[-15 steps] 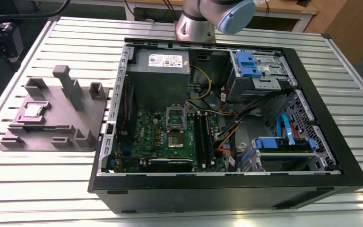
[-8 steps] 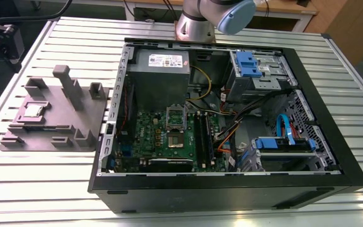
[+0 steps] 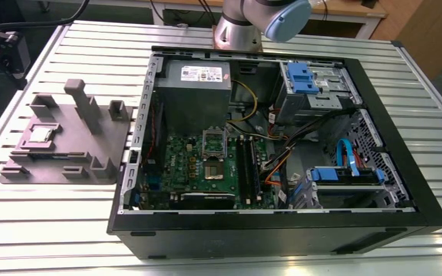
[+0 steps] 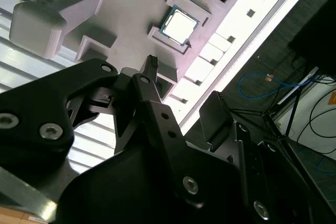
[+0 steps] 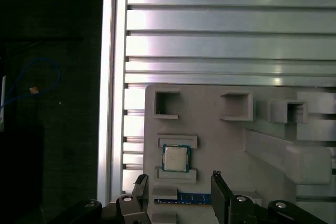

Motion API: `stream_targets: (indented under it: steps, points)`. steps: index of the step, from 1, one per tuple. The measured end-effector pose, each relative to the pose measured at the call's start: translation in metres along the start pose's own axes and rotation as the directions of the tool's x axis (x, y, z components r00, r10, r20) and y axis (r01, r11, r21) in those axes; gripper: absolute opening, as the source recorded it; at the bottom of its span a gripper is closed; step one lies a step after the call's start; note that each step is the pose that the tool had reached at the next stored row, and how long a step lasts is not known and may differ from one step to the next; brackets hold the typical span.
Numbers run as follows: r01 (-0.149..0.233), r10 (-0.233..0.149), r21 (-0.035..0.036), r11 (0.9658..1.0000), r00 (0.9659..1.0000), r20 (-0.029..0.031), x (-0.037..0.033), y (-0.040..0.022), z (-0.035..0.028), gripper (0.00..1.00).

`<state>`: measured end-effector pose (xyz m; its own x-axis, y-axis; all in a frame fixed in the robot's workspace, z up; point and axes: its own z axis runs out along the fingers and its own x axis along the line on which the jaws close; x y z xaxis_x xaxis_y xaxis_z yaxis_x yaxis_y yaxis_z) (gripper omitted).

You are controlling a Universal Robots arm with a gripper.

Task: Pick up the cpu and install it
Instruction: 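Pick up the cpu and move it towards the insertion slot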

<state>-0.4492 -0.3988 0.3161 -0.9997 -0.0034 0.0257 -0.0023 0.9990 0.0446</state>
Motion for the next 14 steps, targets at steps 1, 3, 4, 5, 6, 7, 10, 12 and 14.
stream_targets:
  steps: [1, 3, 4, 5, 6, 7, 10, 12, 14]
  points:
    - [0.000, 0.000, 0.0000, 1.0000, 1.0000, 0.0000, 0.0000, 0.0000, 0.0008, 0.59]
    - [0.002, -0.002, 0.0001, 1.0000, 1.0000, -0.0002, -0.0001, -0.0001, 0.0029, 0.59]
    - [0.005, -0.005, 0.0001, 1.0000, 1.0000, -0.0008, -0.0001, -0.0002, 0.0041, 0.59]
    - [0.008, -0.008, 0.0001, 1.0000, 1.0000, -0.0020, -0.0001, -0.0002, 0.0052, 0.59]
    - [0.013, -0.013, 0.0002, 0.9999, 0.9999, -0.0036, -0.0002, -0.0003, 0.0062, 0.59]
    - [0.017, -0.017, 0.0004, 0.9999, 0.9998, -0.0050, -0.0002, -0.0003, 0.0068, 0.59]
    - [0.020, -0.020, 0.0004, 0.9998, 0.9998, -0.0055, -0.0002, -0.0004, 0.0089, 0.59]
    - [0.020, -0.020, 0.0004, 0.9998, 0.9998, -0.0055, -0.0003, -0.0006, 0.0125, 0.59]
    - [0.020, -0.020, 0.0004, 0.9998, 0.9998, -0.0054, -0.0003, -0.0006, 0.0127, 0.59]
